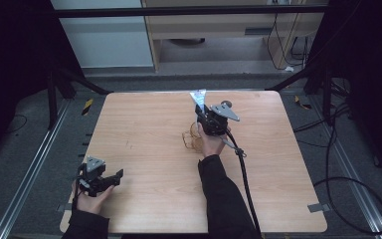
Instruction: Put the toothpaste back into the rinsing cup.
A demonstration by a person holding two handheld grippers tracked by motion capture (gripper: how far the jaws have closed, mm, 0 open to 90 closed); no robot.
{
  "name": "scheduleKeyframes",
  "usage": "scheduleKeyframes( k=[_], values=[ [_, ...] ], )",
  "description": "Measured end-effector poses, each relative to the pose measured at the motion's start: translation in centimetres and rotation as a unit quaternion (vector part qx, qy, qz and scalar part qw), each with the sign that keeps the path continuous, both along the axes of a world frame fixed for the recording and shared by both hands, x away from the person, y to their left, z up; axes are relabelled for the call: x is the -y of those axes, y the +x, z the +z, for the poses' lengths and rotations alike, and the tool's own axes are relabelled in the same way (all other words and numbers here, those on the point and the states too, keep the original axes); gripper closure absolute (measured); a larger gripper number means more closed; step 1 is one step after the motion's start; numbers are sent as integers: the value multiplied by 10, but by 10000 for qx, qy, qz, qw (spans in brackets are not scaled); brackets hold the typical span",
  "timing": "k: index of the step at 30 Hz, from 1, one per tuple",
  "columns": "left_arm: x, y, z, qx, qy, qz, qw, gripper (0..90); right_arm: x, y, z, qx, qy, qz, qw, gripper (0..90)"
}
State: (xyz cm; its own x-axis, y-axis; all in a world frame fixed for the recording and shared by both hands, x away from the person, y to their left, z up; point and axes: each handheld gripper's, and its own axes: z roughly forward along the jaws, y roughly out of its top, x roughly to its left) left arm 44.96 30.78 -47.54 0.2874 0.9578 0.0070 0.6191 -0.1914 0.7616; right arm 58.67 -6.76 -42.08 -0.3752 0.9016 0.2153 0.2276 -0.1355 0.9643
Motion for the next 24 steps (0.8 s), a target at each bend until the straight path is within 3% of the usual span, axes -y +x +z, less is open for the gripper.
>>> scheduleKeyframes(
  k=[8,18,24],
  values=[
    [0,0,0,7,-3,8,10000,274,-6,0,-6,-87,-227,75,9997,721],
    [0,0,0,-2,14,7,10000,274,-1,-4,-16,-269,-286,134,9991,700],
    [1,0,0,-6,19,-5,10000,274,-1,-9,-17,-485,-602,227,9967,660]
  ],
)
